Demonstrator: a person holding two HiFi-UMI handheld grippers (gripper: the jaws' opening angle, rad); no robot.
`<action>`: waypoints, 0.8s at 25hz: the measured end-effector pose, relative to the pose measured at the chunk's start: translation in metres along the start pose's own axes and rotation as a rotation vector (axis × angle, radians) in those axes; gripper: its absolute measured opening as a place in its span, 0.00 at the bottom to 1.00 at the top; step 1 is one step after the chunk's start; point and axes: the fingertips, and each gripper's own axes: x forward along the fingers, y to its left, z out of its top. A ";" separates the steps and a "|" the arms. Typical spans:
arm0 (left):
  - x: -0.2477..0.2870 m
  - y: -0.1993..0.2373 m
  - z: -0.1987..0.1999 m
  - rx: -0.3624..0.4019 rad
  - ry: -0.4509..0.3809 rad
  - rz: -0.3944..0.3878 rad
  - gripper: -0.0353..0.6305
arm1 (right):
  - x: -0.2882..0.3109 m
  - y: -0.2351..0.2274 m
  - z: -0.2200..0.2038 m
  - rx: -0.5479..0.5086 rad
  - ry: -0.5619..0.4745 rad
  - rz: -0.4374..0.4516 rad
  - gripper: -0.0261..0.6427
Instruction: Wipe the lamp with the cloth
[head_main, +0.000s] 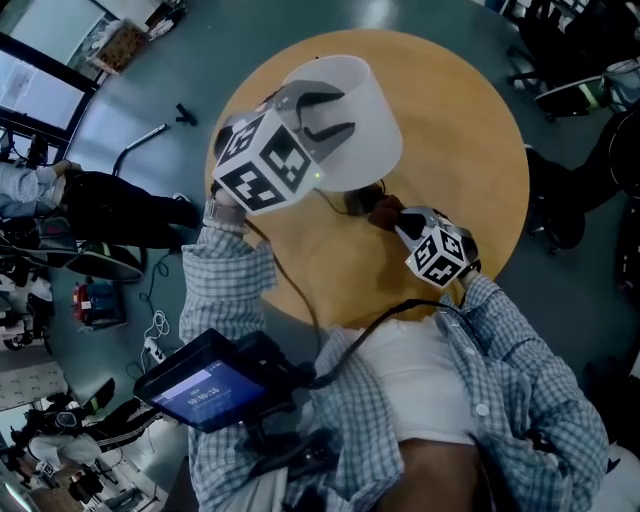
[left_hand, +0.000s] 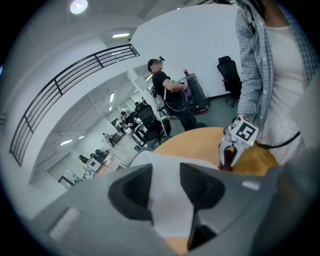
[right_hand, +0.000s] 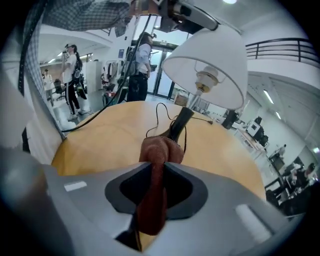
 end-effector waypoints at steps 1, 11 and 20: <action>0.000 -0.001 0.002 0.006 0.000 0.005 0.31 | -0.005 -0.002 -0.007 0.029 0.009 -0.008 0.15; 0.015 -0.003 0.018 0.051 0.003 0.002 0.32 | -0.011 0.009 -0.068 0.173 0.151 0.067 0.16; 0.019 0.001 0.016 0.025 -0.007 0.008 0.32 | -0.001 0.001 -0.072 0.224 0.123 0.071 0.32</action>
